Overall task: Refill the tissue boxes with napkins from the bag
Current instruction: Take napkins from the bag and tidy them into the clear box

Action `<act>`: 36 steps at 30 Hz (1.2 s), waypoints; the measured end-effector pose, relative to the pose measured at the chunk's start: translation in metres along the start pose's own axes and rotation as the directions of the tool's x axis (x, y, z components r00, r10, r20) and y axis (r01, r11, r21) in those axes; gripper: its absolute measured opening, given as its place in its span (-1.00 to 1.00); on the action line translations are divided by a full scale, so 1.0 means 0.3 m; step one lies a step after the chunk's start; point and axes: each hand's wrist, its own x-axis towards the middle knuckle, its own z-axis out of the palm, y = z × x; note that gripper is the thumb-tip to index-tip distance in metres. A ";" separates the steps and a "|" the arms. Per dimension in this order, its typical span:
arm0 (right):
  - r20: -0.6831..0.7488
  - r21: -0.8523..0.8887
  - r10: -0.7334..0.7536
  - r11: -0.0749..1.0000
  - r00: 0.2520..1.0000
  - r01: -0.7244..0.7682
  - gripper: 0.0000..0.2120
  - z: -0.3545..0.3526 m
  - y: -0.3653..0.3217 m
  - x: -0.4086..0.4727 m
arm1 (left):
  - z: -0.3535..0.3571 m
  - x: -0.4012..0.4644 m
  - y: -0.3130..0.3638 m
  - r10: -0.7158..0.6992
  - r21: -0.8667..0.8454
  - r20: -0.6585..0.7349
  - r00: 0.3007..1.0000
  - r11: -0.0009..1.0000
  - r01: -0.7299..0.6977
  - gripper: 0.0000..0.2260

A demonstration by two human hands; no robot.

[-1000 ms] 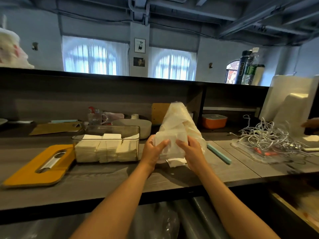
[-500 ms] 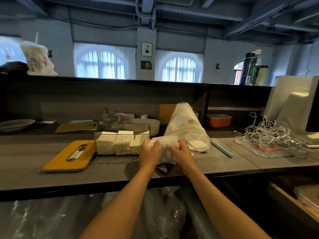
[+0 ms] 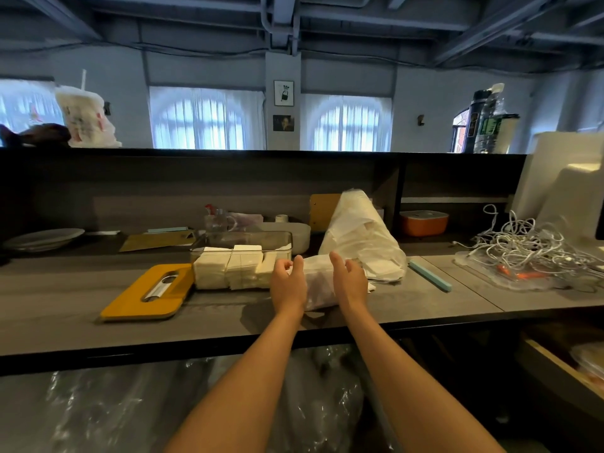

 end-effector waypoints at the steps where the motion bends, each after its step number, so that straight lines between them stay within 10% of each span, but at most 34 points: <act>1: -0.005 -0.016 0.001 1.000 1.000 -0.001 -0.56 0.000 -0.001 -0.001 | 0.000 0.000 0.000 0.004 0.009 -0.010 1.000 1.000 -0.004 -0.73; 10: -0.005 0.064 -0.049 0.997 0.999 0.049 -0.82 -0.008 0.003 0.004 | 0.005 -0.001 -0.004 0.004 0.026 -0.025 1.000 1.000 -0.004 -0.78; 36: 0.064 0.099 -0.025 0.995 0.998 0.019 -0.81 -0.008 0.008 0.020 | 0.007 -0.003 -0.003 0.091 0.010 -0.021 0.996 0.996 -0.091 -0.83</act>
